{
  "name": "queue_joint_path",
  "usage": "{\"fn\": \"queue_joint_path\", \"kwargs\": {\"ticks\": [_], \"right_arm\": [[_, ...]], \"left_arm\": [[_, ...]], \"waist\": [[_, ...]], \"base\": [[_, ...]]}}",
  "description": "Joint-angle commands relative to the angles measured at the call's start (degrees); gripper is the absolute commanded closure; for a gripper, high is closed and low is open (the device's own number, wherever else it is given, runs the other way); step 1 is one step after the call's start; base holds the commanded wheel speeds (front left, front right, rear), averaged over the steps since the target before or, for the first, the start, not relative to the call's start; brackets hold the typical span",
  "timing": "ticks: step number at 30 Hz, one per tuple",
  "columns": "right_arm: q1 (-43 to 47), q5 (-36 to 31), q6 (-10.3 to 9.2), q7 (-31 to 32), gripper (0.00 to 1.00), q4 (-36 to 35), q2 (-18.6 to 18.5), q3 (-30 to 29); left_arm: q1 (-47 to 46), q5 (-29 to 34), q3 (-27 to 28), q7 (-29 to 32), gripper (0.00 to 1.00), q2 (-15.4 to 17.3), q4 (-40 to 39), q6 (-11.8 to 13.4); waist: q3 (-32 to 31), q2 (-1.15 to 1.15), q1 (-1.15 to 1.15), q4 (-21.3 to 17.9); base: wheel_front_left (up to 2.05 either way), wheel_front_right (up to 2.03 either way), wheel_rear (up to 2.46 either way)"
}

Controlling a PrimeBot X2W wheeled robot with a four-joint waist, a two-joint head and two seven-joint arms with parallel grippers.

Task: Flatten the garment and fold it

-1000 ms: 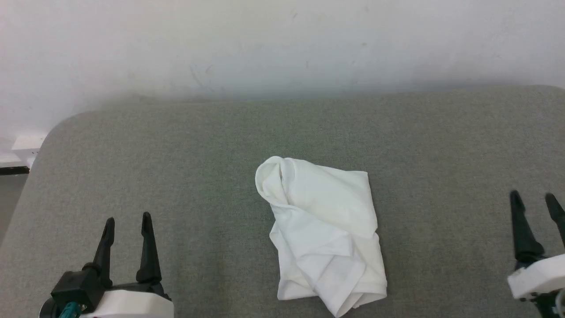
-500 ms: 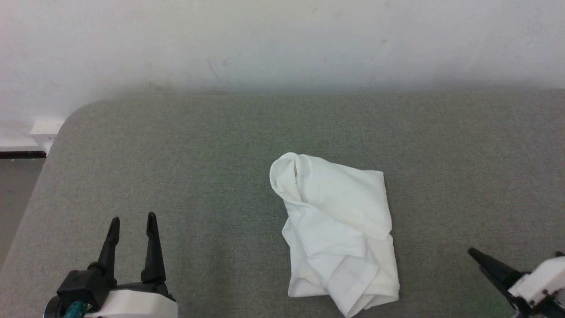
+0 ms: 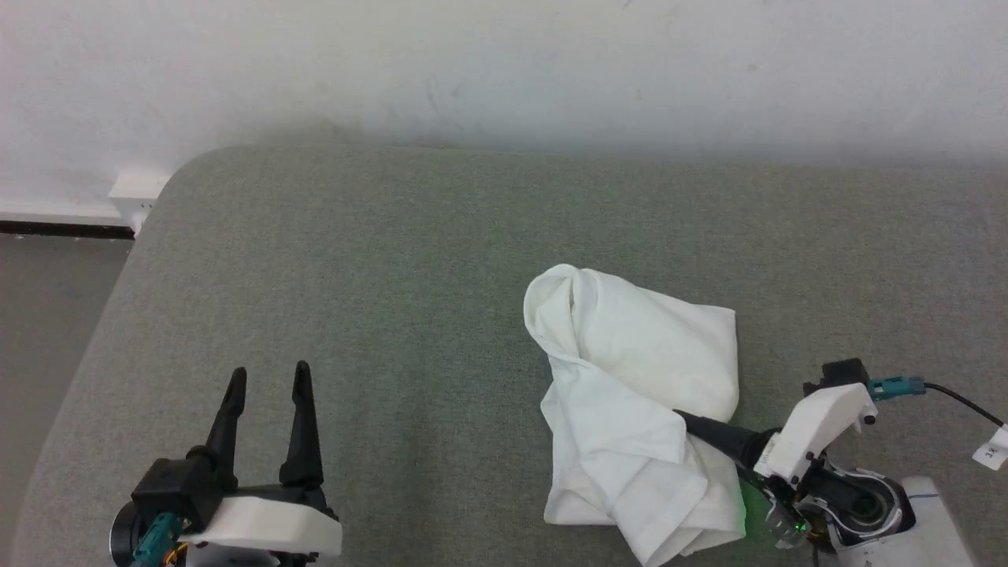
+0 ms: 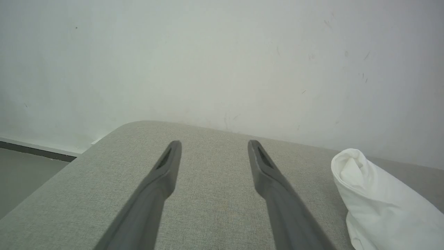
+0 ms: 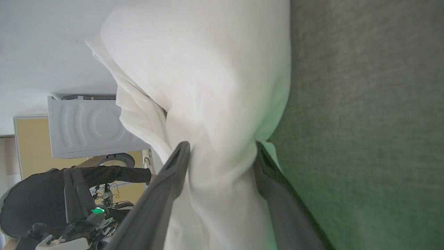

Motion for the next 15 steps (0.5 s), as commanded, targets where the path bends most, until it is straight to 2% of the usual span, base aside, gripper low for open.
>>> {"fn": "queue_joint_path", "kwargs": {"ticks": [1,2,5,8,12,15], "right_arm": [[-0.84,-0.86,0.03,-0.99,0.9,0.51,0.08,1.02],[-1.11,-1.52,0.03,-1.59,1.0,0.64,0.03,2.1],[-1.76,-4.43,0.03,-4.14,1.0,-0.76,-1.96,5.81],[-2.24,-9.15,0.03,-7.76,1.0,-5.78,-5.89,12.43],[-2.64,-21.37,0.03,-13.14,1.0,-13.57,-16.48,26.37],[-3.1,-26.22,0.03,-15.44,1.0,-17.35,-22.03,32.7]], "left_arm": [[-0.86,0.5,-0.15,-0.27,0.0,-0.27,0.17,-0.3],[-0.92,0.51,-0.18,-0.27,0.0,-0.34,0.24,-0.33],[-0.95,0.57,-0.16,-0.27,0.0,-0.54,0.33,-0.35],[-0.92,0.65,0.08,-0.27,0.0,-0.7,0.21,-0.29],[-1.28,1.14,-0.13,-0.27,0.0,-0.83,0.27,-0.75],[-1.59,1.44,-0.2,-0.27,0.0,-0.91,0.21,-1.06]], "waist": [[0.15,0.0,0.0,0.67],[0.2,0.0,0.0,0.8],[0.27,0.0,0.0,0.91],[0.37,0.0,0.0,0.13],[0.12,0.0,0.0,-1.46],[0.09,0.0,0.0,-3.31]], "base": [[0.0,0.0,0.0],[0.0,0.0,0.0],[0.0,0.0,0.0],[0.0,0.0,0.0],[0.0,0.0,0.0],[0.0,0.0,0.0]]}}
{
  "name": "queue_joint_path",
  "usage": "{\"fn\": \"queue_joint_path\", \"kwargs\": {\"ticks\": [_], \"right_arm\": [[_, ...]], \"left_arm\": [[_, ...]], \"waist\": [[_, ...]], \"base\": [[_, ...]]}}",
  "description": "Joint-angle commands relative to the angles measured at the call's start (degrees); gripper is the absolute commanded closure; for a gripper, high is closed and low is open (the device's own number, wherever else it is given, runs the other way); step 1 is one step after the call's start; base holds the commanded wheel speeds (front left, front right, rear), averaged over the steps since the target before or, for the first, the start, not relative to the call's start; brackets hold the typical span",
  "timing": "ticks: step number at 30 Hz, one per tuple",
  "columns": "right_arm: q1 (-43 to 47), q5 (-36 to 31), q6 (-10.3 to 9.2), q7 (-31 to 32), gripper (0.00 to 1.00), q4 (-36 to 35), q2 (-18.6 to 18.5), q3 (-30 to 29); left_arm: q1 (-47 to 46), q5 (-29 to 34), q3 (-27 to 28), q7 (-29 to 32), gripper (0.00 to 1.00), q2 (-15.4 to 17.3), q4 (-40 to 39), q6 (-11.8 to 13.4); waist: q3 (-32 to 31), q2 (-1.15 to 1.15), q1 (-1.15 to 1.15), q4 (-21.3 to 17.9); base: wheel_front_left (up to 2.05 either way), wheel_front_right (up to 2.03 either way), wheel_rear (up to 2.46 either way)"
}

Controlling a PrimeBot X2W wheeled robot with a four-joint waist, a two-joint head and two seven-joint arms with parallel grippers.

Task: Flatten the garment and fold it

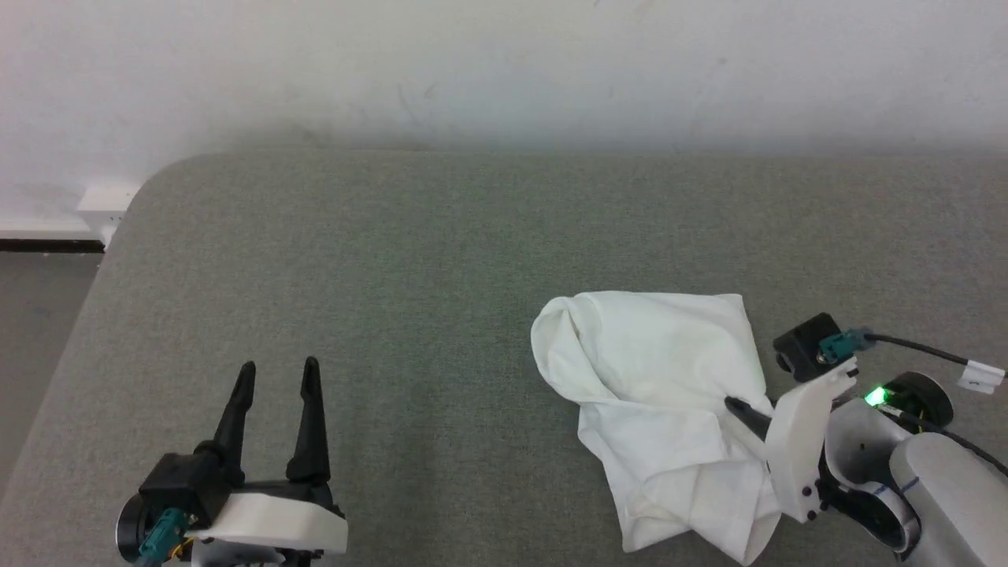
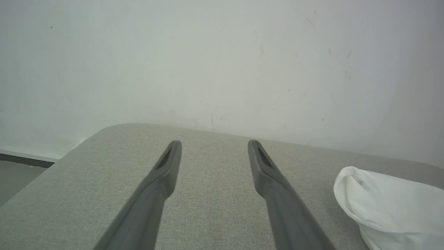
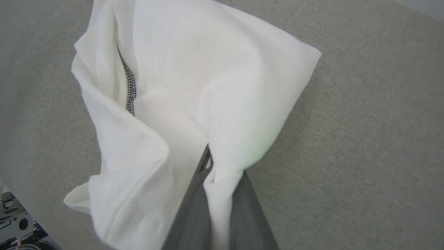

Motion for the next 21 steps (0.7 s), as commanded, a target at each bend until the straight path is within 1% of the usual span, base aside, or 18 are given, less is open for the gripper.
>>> {"fn": "queue_joint_path", "kwargs": {"ticks": [1,4,6,10,13,16,21], "right_arm": [[-1.06,-1.52,-0.04,-0.85,1.0,-1.28,-1.68,1.65],[-1.64,-4.43,-0.04,-1.16,1.0,-3.31,-5.69,3.76],[-2.14,-6.53,-0.04,-1.4,1.0,-4.13,-7.68,4.4],[-3.72,-10.39,-0.04,-2.73,1.0,-4.82,-10.25,3.79],[-5.27,-11.81,-0.04,-4.11,1.0,-3.8,-10.84,1.99],[-6.64,-12.76,-0.04,-6.4,1.0,-0.69,-11.02,-0.3],[-8.19,-12.68,-0.04,-11.66,1.0,7.21,-10.23,-4.64]], "left_arm": [[-0.95,0.6,0.01,-0.28,0.0,-0.23,-0.18,-0.41],[-1.27,0.91,-0.24,-0.28,0.0,-0.29,-0.61,-0.75],[-1.65,1.15,-0.16,-0.28,0.0,-0.3,-0.95,-0.93],[-2.71,1.62,0.22,-0.28,0.0,0.07,-2.06,-1.38],[-3.89,2.12,0.33,-0.28,0.0,0.86,-3.25,-1.81],[-5.63,2.67,-0.4,-0.28,0.0,1.94,-4.36,-2.43],[-10.11,3.73,-2.45,0.33,0.0,4.67,-6.27,-3.4]], "waist": [[0.02,0.0,0.0,-2.32],[0.99,0.0,0.0,-5.03],[1.94,0.0,0.0,-7.31],[5.07,0.0,0.0,-12.73],[8.75,0.0,0.0,-17.06],[13.02,0.0,0.0,-20.73],[19.87,0.0,0.0,-24.44]], "base": [[0.0,0.0,0.0],[0.0,0.0,0.0],[0.0,0.0,0.0],[0.0,0.0,0.0],[0.0,0.0,0.0],[0.0,0.0,0.0],[0.0,0.0,0.0]]}}
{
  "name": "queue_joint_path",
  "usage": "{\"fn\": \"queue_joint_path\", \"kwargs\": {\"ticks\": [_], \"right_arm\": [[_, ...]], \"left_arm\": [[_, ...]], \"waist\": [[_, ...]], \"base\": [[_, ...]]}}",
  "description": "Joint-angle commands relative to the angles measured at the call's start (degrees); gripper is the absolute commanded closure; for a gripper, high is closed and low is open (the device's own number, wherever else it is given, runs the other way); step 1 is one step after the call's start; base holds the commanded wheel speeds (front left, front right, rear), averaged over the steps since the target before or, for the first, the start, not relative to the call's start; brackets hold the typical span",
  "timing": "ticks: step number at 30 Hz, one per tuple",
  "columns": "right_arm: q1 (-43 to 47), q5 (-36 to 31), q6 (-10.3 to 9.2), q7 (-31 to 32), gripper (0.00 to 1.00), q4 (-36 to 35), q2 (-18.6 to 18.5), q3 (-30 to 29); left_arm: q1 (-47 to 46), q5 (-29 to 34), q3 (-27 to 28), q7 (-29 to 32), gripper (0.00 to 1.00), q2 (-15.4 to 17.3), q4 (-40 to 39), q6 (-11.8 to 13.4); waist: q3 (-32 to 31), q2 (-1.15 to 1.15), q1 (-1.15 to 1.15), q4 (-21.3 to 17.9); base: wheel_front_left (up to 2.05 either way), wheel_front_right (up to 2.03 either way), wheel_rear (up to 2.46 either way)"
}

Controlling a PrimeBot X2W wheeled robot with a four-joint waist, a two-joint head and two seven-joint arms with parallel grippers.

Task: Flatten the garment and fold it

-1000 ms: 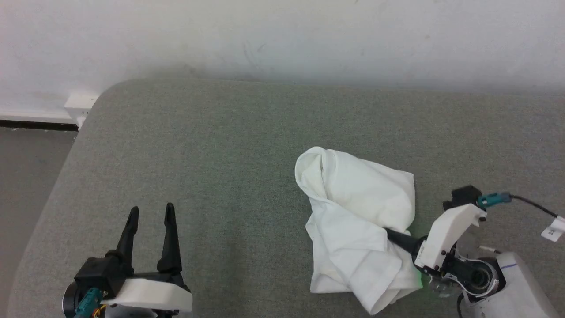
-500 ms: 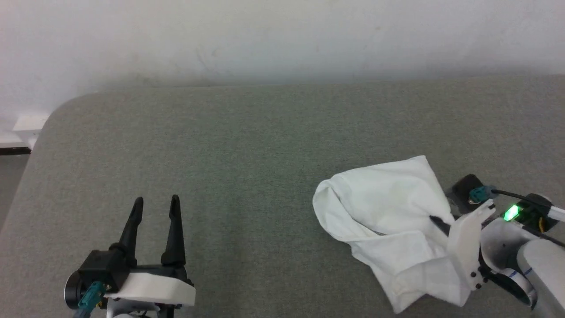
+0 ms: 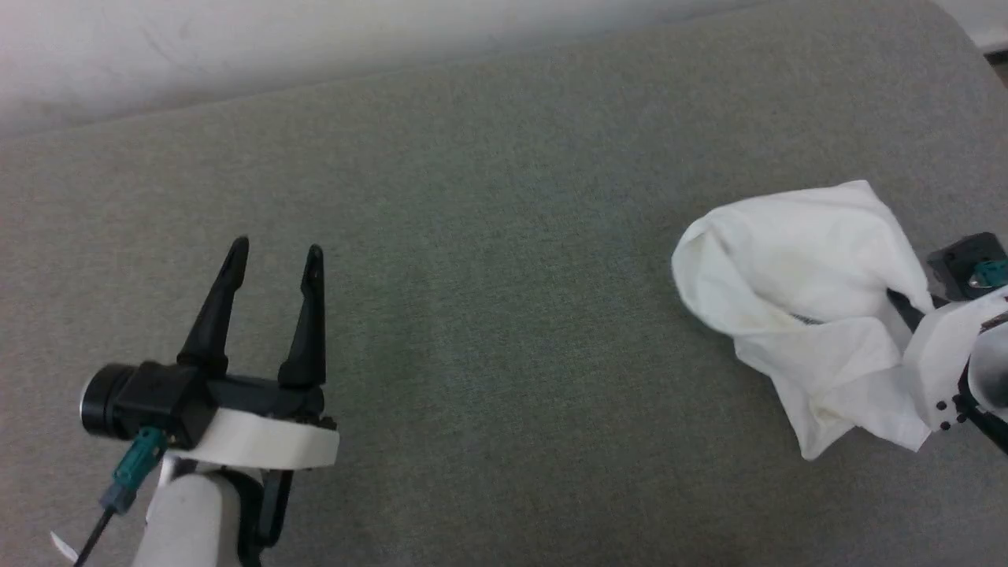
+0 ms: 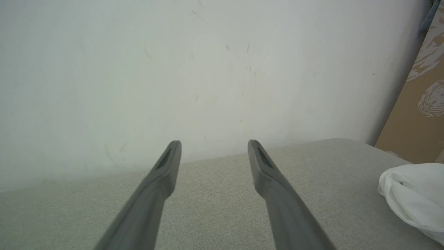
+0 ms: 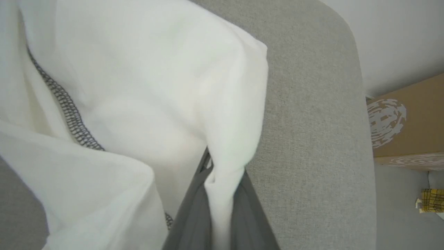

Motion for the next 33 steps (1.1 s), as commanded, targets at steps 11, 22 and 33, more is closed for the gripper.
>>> {"fn": "queue_joint_path", "kwargs": {"ticks": [11,22,33], "right_arm": [[-7.07,-6.82,-0.06,-15.85,1.0,17.23,2.33,-16.11],[-6.05,-21.14,-0.06,-28.38,0.0,24.03,6.57,-29.94],[7.9,-27.29,-0.06,-31.3,0.0,7.93,17.21,-32.98]], "left_arm": [[-7.61,0.8,-3.33,1.7,0.0,4.05,-3.03,-1.2],[-6.33,-1.19,-3.41,0.29,0.0,2.04,0.92,-0.43],[-0.92,-2.85,-1.99,-0.42,0.0,-1.74,4.37,1.63]], "waist": [[15.4,0.0,-0.01,-8.34],[11.08,0.0,-0.01,-5.1],[-1.01,0.0,-0.01,-0.71]], "base": [[0.0,0.0,0.0],[0.0,0.0,0.0],[0.0,0.0,0.0]]}}
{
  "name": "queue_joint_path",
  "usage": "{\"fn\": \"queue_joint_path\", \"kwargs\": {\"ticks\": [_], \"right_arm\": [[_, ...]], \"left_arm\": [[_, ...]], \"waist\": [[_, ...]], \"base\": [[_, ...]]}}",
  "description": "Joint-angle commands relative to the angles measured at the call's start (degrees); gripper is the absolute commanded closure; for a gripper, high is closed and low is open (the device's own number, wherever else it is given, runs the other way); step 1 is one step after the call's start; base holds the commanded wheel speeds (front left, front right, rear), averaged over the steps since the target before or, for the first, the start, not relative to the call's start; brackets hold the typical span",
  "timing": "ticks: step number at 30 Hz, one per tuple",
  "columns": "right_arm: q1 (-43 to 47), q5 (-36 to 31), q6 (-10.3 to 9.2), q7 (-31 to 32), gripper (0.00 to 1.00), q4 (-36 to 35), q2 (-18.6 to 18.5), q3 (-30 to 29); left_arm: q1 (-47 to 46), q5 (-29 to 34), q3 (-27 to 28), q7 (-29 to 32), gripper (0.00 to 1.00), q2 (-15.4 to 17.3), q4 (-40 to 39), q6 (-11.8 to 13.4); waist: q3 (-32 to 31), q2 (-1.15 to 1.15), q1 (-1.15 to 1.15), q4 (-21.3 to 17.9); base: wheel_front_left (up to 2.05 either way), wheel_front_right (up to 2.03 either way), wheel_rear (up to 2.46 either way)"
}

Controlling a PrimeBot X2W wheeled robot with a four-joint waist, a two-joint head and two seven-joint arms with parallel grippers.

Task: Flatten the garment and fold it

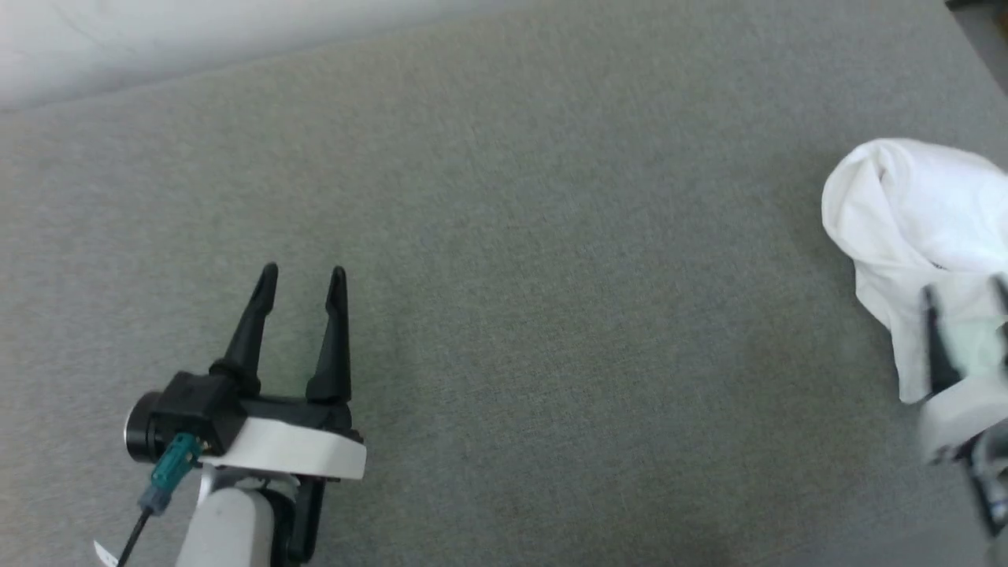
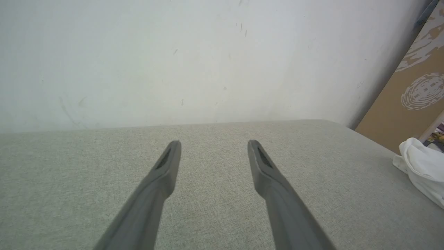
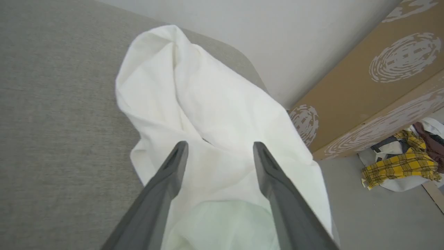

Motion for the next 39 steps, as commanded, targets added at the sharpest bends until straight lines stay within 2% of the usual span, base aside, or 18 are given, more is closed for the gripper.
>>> {"fn": "queue_joint_path", "kwargs": {"ticks": [1,5,10,15,22,27,39], "right_arm": [[1.91,-0.08,-0.1,-0.29,0.0,-1.63,1.63,0.74],[7.15,2.83,-0.1,0.35,0.0,-6.94,6.5,3.13],[9.52,6.14,-0.1,1.33,0.0,-11.18,11.37,6.14],[10.21,8.22,-0.1,1.66,0.0,-15.38,14.23,9.24],[15.13,9.77,-0.1,2.42,0.0,-22.79,15.43,9.84],[20.74,10.91,-0.1,4.03,0.0,-27.45,15.54,10.4],[25.13,12.38,-0.1,6.28,0.0,-31.04,15.57,12.15]], "left_arm": [[0.93,-0.63,0.41,-0.24,0.0,-0.36,-0.09,0.53],[3.38,-0.74,1.13,-0.25,0.0,-1.23,0.08,1.22],[5.72,-0.63,2.59,-0.26,0.0,-1.76,0.71,2.1],[7.3,-0.22,4.3,-0.26,0.0,-1.88,1.6,2.89],[10.33,0.52,5.88,-0.27,0.0,-0.56,3.83,2.57],[12.53,0.74,5.57,-0.27,0.0,-0.26,5.62,2.38],[14.96,2.32,3.75,-0.27,0.0,0.21,8.35,3.1]], "waist": [[-6.78,0.0,0.01,4.24],[-9.66,0.0,0.01,7.08],[-11.86,0.0,0.01,10.48],[-13.09,0.0,0.01,13.55],[-16.06,0.0,0.01,15.78],[-17.99,0.0,0.01,15.22],[-19.96,0.0,0.01,14.56]], "base": [[0.0,0.0,0.0],[0.0,0.0,0.0],[0.0,0.0,0.0],[0.0,0.0,0.0],[0.0,0.0,0.0],[0.0,0.0,0.0],[0.0,0.0,0.0]]}}
